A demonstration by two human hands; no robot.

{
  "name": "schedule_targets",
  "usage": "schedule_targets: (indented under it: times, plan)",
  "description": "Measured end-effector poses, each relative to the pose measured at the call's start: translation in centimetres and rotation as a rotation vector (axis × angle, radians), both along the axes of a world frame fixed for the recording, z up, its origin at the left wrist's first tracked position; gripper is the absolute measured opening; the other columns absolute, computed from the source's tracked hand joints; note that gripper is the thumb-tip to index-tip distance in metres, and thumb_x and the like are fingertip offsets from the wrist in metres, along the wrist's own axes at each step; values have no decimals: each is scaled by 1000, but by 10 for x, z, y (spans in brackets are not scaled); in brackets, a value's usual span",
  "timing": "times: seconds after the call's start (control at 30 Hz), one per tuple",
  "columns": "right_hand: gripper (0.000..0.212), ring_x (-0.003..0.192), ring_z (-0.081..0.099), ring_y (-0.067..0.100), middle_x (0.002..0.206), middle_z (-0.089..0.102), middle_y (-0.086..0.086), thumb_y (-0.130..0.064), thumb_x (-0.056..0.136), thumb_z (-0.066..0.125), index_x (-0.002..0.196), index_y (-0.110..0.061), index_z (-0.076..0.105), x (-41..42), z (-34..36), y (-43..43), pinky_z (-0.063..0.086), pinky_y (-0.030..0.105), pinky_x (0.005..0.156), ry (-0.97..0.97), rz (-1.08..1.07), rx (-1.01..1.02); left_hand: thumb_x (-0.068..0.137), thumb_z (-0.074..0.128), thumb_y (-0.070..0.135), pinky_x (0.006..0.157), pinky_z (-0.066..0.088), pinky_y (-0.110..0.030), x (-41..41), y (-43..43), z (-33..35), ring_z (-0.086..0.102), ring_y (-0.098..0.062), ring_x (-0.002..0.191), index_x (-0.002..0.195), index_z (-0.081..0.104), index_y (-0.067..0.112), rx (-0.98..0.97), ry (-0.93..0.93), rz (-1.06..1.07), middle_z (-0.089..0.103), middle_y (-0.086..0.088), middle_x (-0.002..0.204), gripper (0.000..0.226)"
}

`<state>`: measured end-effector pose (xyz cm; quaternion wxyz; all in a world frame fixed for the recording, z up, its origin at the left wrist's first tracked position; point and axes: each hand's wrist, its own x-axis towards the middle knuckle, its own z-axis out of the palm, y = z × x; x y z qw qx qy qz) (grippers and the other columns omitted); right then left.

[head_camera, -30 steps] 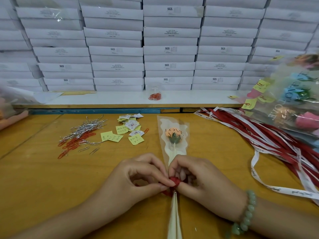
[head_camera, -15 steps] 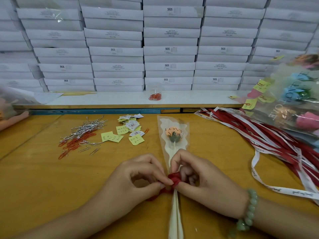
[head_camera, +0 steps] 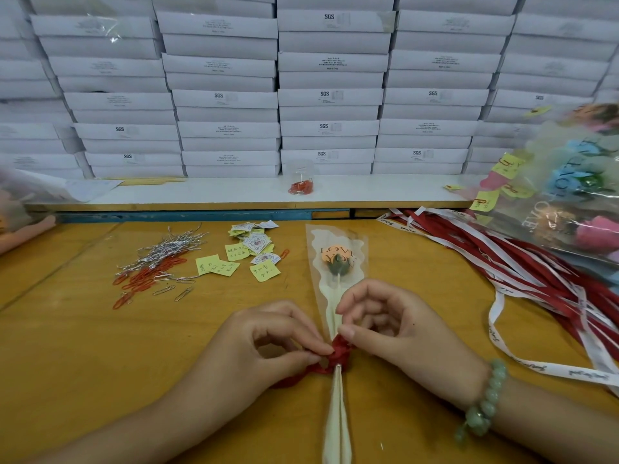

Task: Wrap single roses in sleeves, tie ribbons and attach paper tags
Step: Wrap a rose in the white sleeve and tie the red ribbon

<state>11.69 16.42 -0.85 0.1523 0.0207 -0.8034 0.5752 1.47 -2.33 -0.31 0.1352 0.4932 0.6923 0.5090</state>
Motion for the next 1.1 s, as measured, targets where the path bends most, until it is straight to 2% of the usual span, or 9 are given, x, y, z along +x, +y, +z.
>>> schedule_targets:
  times: [0.13, 0.27, 0.43, 0.6, 0.73, 0.93, 1.1]
  plan:
    - [12, 68, 58, 7, 73, 66, -4, -7, 84, 70, 92, -12, 63, 0, -2, 2, 46, 16, 65, 12, -49, 17, 71, 79, 15, 73, 55, -23, -2, 0, -2, 68, -14, 81, 69, 76, 25, 22, 33, 28, 72, 7, 86, 11]
    - [13, 67, 57, 12, 71, 64, -2, -10, 82, 72, 90, -12, 61, 0, -3, 5, 47, 24, 67, 3, -79, 20, 67, 80, 22, 74, 56, -26, -5, 0, -4, 68, -17, 82, 64, 73, 24, 31, 4, 43, 71, 5, 87, 7]
    - [15, 63, 55, 8, 67, 63, -1, -10, 83, 71, 92, -11, 59, -1, -4, 15, 46, 17, 64, -27, -76, 42, 66, 81, 26, 81, 55, -26, -9, -3, -4, 67, -16, 91, 65, 75, 26, -25, -21, -12, 70, 8, 95, 7]
    - [22, 62, 55, 11, 67, 66, 1, -14, 77, 78, 90, -12, 60, -5, 3, 35, 48, 18, 62, -217, 39, 66, 64, 83, 29, 88, 53, -26, -19, -6, -2, 65, -14, 98, 62, 74, 32, -97, -58, -59, 67, 8, 103, 10]
    - [24, 61, 58, 10, 69, 66, 2, -10, 76, 76, 92, -11, 59, -9, 9, 51, 48, 15, 60, -366, 175, 19, 62, 85, 24, 83, 54, -25, -25, -5, -1, 65, -14, 95, 62, 75, 29, -134, -109, -82, 67, 7, 104, 11]
    - [17, 52, 48, 5, 66, 61, -2, 0, 82, 70, 89, -8, 58, -8, 12, 58, 36, 12, 42, -410, 299, 31, 64, 86, 20, 89, 49, -19, -30, -5, 1, 65, -13, 101, 63, 75, 24, -204, -153, -144, 68, 5, 107, 11]
    - [16, 50, 45, 3, 64, 59, -6, 2, 84, 67, 91, -7, 56, -8, 15, 60, 34, 13, 42, -417, 360, 63, 66, 86, 24, 97, 43, -16, -33, -6, 1, 61, -9, 111, 65, 75, 26, -255, -159, -178, 68, 8, 111, 11]
